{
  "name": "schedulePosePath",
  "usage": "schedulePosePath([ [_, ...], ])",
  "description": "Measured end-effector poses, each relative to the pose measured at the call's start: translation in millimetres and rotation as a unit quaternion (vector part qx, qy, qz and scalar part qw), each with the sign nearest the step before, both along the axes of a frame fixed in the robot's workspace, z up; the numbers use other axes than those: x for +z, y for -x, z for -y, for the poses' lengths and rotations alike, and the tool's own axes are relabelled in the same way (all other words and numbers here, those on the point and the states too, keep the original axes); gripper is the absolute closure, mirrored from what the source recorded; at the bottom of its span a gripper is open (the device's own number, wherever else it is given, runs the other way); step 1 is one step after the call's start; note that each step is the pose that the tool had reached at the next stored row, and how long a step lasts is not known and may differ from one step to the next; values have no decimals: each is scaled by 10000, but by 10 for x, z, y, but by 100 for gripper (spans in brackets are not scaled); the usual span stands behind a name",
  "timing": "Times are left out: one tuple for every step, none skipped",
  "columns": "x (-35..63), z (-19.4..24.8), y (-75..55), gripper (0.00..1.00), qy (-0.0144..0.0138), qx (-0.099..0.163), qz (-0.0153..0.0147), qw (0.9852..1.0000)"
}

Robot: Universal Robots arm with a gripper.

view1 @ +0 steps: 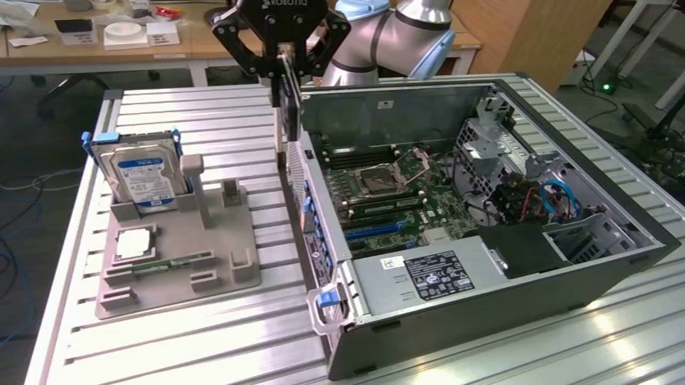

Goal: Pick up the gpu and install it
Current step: 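Pick up the gpu and move the gpu toward the slot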

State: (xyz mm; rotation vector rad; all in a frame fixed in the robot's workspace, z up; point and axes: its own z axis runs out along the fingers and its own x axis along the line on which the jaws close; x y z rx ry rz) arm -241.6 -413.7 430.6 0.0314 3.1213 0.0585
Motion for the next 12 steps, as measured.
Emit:
schedulePosePath([
  [-1,0,-14,72,0,0,0,10000],
  [-2,0,-27,72,0,0,0,10000],
  [-2,0,-42,72,0,1,0,10000],
  [-2,0,-55,72,0,1,0,10000],
  [-3,0,-69,72,0,0,0,10000],
  [-4,0,-81,72,0,0,0,10000],
  [-5,0,-95,72,0,0,0,10000],
  [-6,0,-107,72,0,0,0,10000],
  [-7,0,-118,72,0,0,0,10000],
  [-8,0,-130,72,0,0,0,10000],
  [-9,0,-143,72,0,0,0,10000],
  [-10,0,-157,72,0,0,1,10000],
])
